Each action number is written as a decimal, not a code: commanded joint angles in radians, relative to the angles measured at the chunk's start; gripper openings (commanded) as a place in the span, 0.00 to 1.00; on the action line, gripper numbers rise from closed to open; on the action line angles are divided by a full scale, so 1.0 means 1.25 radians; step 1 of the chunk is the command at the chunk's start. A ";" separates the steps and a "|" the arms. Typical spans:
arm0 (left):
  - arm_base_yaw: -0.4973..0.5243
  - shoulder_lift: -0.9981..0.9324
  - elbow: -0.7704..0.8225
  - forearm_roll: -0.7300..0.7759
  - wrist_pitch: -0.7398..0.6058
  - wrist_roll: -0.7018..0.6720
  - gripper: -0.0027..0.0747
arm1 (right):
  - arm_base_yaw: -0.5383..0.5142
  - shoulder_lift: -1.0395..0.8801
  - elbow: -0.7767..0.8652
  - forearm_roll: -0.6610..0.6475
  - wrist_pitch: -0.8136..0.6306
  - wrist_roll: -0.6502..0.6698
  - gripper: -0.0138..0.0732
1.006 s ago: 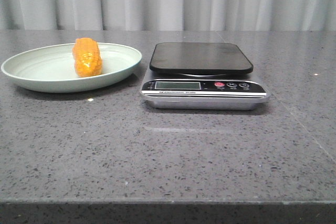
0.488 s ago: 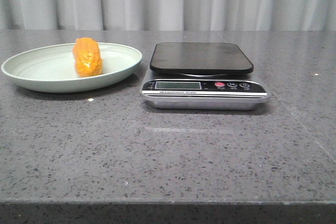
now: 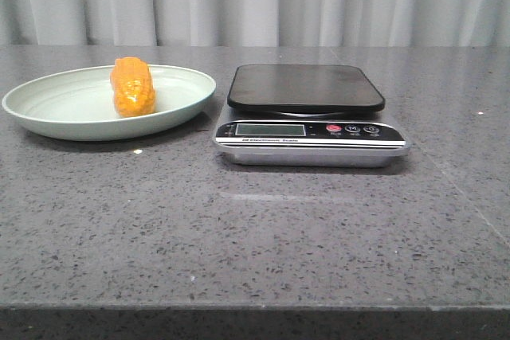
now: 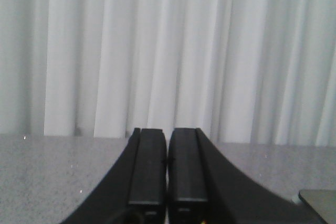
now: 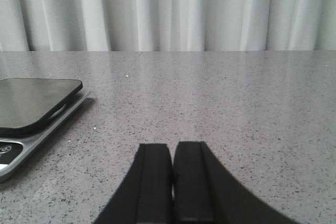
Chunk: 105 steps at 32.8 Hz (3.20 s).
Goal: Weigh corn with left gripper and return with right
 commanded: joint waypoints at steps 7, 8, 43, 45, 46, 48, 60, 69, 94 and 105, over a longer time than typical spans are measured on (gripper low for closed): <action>-0.004 0.105 -0.103 -0.033 0.041 -0.008 0.21 | -0.003 -0.014 -0.006 -0.005 -0.070 -0.001 0.35; -0.004 0.109 -0.103 -0.044 0.047 -0.008 0.21 | -0.003 -0.014 -0.006 -0.005 -0.070 -0.001 0.35; -0.208 0.769 -0.452 -0.085 0.162 -0.018 0.78 | -0.003 -0.014 -0.006 -0.005 -0.070 -0.001 0.35; -0.208 0.838 -0.505 -0.085 0.194 -0.046 0.75 | -0.003 -0.014 -0.006 -0.005 -0.070 -0.001 0.35; -0.208 0.866 -0.527 -0.085 0.211 -0.049 0.73 | -0.003 -0.014 -0.006 -0.005 -0.070 -0.001 0.35; -0.208 0.925 -0.579 -0.085 0.252 -0.068 0.70 | -0.003 -0.014 -0.006 -0.005 -0.070 -0.001 0.35; -0.295 1.163 -0.830 0.011 0.471 -0.226 0.70 | -0.003 -0.014 -0.006 -0.005 -0.070 -0.001 0.35; -0.313 1.228 -0.907 0.088 0.580 -0.337 0.73 | -0.003 -0.014 -0.006 -0.005 -0.070 -0.001 0.35; -0.303 1.356 -0.946 0.088 0.613 -0.406 0.25 | -0.003 -0.014 -0.006 -0.005 -0.070 -0.001 0.35; -0.338 1.356 -1.076 0.073 0.660 -0.370 0.21 | -0.003 -0.014 -0.006 -0.005 -0.070 -0.001 0.35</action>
